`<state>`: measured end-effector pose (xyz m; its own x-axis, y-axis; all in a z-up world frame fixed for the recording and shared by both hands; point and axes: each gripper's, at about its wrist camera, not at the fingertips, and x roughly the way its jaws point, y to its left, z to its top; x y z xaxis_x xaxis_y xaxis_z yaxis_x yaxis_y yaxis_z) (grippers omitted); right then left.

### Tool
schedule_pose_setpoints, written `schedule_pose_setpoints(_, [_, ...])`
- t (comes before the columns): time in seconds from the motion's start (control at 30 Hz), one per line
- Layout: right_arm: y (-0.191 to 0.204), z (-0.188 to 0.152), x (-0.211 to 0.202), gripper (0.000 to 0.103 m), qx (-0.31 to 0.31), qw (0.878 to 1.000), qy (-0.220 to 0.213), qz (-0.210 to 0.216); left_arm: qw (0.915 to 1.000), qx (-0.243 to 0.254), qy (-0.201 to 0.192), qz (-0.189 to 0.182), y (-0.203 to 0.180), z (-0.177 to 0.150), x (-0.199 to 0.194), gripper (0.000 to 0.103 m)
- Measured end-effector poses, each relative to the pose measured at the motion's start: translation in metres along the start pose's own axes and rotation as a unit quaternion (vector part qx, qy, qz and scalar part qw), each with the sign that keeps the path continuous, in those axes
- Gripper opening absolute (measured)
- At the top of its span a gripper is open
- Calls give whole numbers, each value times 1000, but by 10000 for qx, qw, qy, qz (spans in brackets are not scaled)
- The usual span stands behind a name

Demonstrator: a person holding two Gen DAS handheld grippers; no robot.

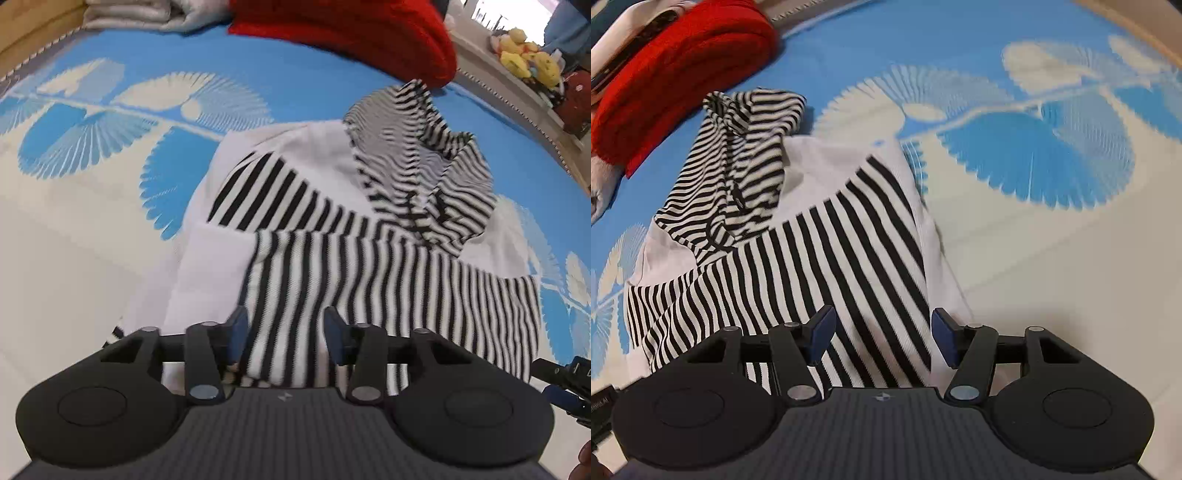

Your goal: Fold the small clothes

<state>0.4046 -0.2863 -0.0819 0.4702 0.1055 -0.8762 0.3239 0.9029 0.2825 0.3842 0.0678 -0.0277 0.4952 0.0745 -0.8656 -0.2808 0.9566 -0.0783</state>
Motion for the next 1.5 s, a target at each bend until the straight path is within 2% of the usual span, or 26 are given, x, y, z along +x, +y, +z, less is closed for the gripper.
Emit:
schedule_pose_setpoints(0.1, [7,-1,-11,61,-307,9993,-206,-53,9994,103,-312,-55,-10,3,-11,71])
schedule_pose_setpoints(0.13, [11,-2,-13,61,-427,9987,-277,-72,9987,184,-469,-21,-14,5,-15,77])
schedule_pose_setpoints(0.2, [20,-3,-18,62,-706,9965,-431,-102,9963,348,-777,94,-22,7,-22,82])
schedule_pose_setpoints(0.33, [34,-5,-25,63,-1221,9903,-647,-132,9919,575,-1109,206,-32,12,-30,85])
schedule_pose_setpoints(0.5, [41,-8,-31,67,-1717,9815,-823,-178,9891,563,-1316,350,-35,18,-33,85])
schedule_pose_setpoints(0.67, [36,-4,-34,67,-1804,9801,-809,-161,9891,366,-1413,198,-32,24,-32,85])
schedule_pose_setpoints(0.77, [33,-2,-37,67,-1798,9800,-841,-156,9864,425,-1584,96,-34,27,-36,84])
schedule_pose_setpoints(0.87, [30,-1,-41,67,-1885,9779,-897,-134,9828,675,-1718,62,-38,29,-38,76])
schedule_pose_setpoints(0.93, [27,1,-43,67,-1952,9761,-933,-180,9808,805,-1774,52,-38,31,-39,61])
schedule_pose_setpoints(1.0, [24,2,-45,68,-2030,9741,-969,-234,9789,850,-1854,69,-34,32,-42,50])
schedule_pose_setpoints(1.13, [14,9,-51,68,-2150,9710,-1009,-269,9736,995,-2052,101,-25,35,-47,36])
schedule_pose_setpoints(1.3, [1,16,-55,68,-2226,9669,-1118,-558,9767,972,-1914,-53,-22,62,-45,35])
schedule_pose_setpoints(1.5, [-12,17,-53,67,-2263,9657,-1082,-670,9767,1015,-1868,-278,-46,134,-7,34])
